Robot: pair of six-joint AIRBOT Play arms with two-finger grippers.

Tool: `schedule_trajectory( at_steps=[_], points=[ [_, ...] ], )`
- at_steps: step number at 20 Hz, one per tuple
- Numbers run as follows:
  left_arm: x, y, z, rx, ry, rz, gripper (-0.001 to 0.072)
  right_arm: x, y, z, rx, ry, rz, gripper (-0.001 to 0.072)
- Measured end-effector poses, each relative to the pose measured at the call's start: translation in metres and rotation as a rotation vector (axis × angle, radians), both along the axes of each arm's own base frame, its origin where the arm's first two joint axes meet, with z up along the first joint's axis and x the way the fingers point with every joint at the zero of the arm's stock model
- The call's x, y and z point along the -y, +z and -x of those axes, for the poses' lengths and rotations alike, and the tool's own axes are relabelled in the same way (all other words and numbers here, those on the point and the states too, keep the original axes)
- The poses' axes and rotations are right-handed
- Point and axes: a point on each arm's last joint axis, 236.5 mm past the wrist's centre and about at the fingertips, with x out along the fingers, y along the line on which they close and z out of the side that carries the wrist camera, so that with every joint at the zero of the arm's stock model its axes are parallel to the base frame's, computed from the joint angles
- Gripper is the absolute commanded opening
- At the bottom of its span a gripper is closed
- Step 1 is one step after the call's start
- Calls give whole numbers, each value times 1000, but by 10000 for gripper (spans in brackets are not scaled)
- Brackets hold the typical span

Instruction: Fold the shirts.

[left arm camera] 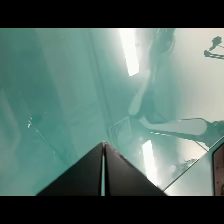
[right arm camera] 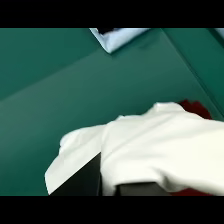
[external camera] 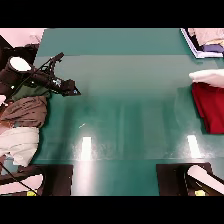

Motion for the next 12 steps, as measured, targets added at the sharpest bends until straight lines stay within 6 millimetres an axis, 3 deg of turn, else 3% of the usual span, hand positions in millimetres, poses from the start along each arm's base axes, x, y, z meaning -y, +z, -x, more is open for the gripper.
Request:
schedule_trajectory(
  at_steps=[1,3,6,8,12],
  points=[
    [0,0,0,3,-4,-1,22,2,-11,13,-64,-19,-16,95],
    [0,0,2,1,-14,-2,22,9,-33,42,-204,-67,-31,518],
    [1,0,4,4,-32,-4,22,17,-56,83,-382,-152,-49,538],
    [1,-1,7,0,-45,-5,23,18,-64,99,-449,-193,-68,537],
    [1,-1,8,1,-53,-6,22,-2,-71,100,-520,-171,-90,534]
  ],
)
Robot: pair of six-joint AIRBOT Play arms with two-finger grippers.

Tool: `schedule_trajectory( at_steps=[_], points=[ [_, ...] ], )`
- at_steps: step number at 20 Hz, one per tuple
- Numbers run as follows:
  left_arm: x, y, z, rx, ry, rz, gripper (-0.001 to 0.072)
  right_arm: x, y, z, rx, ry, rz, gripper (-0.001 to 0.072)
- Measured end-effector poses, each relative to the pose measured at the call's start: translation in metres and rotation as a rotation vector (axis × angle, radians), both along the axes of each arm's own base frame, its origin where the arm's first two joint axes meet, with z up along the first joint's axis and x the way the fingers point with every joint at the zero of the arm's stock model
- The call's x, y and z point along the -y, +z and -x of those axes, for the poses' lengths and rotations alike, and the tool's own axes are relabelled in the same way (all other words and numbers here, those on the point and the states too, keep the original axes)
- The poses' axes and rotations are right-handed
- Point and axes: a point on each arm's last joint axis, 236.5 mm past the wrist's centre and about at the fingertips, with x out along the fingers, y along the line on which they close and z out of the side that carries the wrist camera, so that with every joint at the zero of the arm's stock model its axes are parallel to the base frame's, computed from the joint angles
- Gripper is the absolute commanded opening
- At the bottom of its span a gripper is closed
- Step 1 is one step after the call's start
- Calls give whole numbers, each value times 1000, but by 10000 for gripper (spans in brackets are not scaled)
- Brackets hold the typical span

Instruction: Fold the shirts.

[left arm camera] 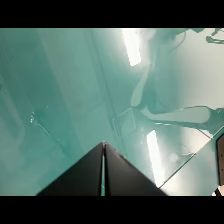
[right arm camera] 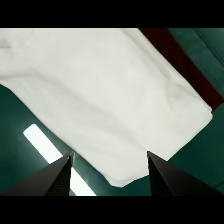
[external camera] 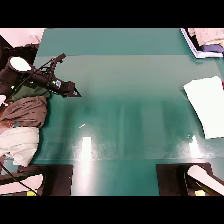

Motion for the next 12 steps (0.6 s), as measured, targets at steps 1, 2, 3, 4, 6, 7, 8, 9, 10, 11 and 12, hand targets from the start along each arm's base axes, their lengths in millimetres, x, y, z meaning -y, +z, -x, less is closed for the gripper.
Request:
schedule_trajectory(
  at_steps=[1,2,3,4,6,7,8,9,10,11,12],
  points=[
    [0,0,0,0,0,0,22,-11,-1,-6,-9,30,-12,525],
    [0,0,0,0,0,0,22,-25,-2,-14,-9,69,-25,458],
    [0,0,0,0,-1,0,23,-42,-2,-24,-8,120,-39,329],
    [0,0,0,1,-1,1,23,-59,-2,-34,-5,171,-52,170],
    [0,0,-1,4,2,1,22,-98,-2,-52,-2,289,-67,19],
    [0,0,-2,7,5,1,22,-119,-1,-61,0,351,-72,19],
    [0,0,-2,9,6,1,22,-139,-1,-68,3,413,-74,19],
    [0,1,-3,11,8,1,22,-157,0,-74,9,466,-71,19],
    [0,1,-4,13,9,1,22,-175,0,-79,15,520,-69,19],
    [0,1,-4,13,10,1,22,-190,1,-84,22,566,-66,19],
    [0,1,-4,14,10,1,22,-204,2,-87,28,609,-62,19]
  ],
)
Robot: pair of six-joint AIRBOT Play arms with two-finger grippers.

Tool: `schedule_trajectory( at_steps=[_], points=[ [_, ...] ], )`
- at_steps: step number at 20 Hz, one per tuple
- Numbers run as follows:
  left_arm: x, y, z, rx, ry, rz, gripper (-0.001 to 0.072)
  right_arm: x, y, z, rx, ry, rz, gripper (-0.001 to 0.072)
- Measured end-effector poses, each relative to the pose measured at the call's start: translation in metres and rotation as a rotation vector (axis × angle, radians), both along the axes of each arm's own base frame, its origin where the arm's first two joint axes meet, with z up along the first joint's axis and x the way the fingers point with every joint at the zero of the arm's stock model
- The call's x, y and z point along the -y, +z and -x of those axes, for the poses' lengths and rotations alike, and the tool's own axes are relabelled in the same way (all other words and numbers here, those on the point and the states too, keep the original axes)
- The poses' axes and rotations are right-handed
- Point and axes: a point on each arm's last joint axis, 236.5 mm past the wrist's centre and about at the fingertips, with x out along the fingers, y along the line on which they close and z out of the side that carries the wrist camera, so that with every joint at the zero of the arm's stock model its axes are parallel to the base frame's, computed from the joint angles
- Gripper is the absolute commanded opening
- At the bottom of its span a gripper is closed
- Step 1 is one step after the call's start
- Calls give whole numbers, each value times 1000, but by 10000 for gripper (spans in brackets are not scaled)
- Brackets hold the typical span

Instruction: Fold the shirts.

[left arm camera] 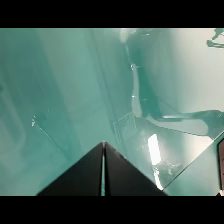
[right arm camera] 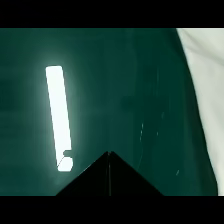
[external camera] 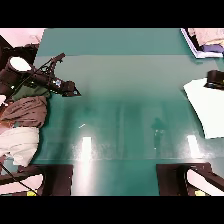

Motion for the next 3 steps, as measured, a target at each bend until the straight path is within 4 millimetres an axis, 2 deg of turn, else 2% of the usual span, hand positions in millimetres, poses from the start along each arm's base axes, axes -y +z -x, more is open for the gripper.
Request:
schedule_trajectory(
  at_steps=[3],
  points=[
    [0,0,0,1,1,0,22,-28,2,-5,20,83,4,19]
  ],
)
